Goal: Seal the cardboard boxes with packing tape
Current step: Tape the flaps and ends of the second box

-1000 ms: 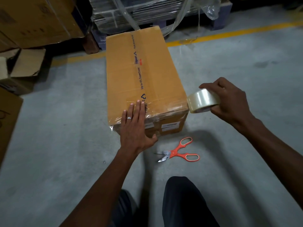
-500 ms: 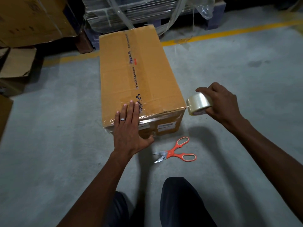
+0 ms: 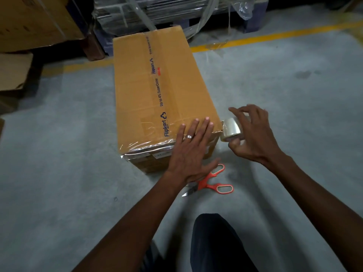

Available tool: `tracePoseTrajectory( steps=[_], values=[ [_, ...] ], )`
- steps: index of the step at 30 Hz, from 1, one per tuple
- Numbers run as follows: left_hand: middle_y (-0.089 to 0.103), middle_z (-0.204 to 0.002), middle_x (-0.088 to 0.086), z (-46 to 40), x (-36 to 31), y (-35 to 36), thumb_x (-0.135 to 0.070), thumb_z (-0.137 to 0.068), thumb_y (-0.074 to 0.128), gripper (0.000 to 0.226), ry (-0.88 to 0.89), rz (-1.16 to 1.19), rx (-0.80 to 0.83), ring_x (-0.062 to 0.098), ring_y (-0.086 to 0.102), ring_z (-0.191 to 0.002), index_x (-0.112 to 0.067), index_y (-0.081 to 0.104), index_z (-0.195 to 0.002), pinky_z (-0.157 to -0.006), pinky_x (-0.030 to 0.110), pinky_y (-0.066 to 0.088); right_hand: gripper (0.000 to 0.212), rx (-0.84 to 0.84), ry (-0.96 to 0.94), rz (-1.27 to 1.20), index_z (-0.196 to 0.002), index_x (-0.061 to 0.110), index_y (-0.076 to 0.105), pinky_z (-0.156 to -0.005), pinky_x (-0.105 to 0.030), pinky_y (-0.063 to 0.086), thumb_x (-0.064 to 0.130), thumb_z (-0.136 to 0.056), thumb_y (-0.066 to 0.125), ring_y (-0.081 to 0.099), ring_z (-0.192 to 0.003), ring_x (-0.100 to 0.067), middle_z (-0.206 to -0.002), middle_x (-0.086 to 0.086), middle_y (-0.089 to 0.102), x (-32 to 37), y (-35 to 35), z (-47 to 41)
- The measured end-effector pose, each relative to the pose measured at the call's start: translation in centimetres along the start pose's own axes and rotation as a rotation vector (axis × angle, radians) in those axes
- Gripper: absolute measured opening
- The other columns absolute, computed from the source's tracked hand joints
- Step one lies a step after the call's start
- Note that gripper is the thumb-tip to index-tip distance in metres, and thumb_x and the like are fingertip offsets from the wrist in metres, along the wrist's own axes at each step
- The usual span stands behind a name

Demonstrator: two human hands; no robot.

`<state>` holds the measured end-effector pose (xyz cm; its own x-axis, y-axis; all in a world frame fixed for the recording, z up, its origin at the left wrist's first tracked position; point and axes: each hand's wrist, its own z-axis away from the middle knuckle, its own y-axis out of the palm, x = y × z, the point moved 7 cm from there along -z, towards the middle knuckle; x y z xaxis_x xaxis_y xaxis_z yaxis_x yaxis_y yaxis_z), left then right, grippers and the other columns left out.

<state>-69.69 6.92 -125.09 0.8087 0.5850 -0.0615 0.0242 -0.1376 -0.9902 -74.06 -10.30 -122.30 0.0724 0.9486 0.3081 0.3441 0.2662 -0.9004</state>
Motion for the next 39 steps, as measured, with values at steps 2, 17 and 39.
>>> tracePoseTrajectory(
  steps=[2,17,39],
  values=[
    [0.027,-0.168,0.007,0.8,1.5,-0.9,-0.047,-0.106,0.034,0.065,-0.068,0.171,-0.101,0.026,0.021,-0.156,-0.009,0.035,-0.159,-0.126,0.049,0.018,0.057,-0.089,-0.098,-0.056,-0.131,0.016,0.064,-0.107,-0.06,0.035,0.033,-0.076,0.066,0.048,-0.127,-0.036,-0.124,-0.01,0.058,2.8,-0.9,-0.4],
    [0.057,-0.148,0.007,13.7,16.8,-3.3,-0.001,-0.101,0.058,0.039,-0.16,0.305,-0.402,0.024,0.047,-0.144,-0.008,0.062,-0.139,-0.114,0.039,0.046,0.015,0.411,-0.352,-0.492,-0.09,0.022,0.082,-0.065,-0.021,0.054,0.02,-0.077,0.09,0.068,-0.074,-0.004,-0.084,0.01,0.074,13.7,5.0,-6.3],
    [0.068,-0.132,-0.012,9.4,20.8,-7.6,-0.04,-0.056,0.099,0.066,-0.209,0.314,0.067,0.014,0.067,-0.119,-0.028,0.078,-0.118,-0.101,0.042,0.054,0.027,0.531,-0.363,-0.304,-0.083,0.022,0.065,-0.063,-0.033,0.051,0.025,-0.072,0.09,0.057,-0.066,-0.008,-0.073,0.011,0.061,19.4,8.3,-7.2]
  ],
)
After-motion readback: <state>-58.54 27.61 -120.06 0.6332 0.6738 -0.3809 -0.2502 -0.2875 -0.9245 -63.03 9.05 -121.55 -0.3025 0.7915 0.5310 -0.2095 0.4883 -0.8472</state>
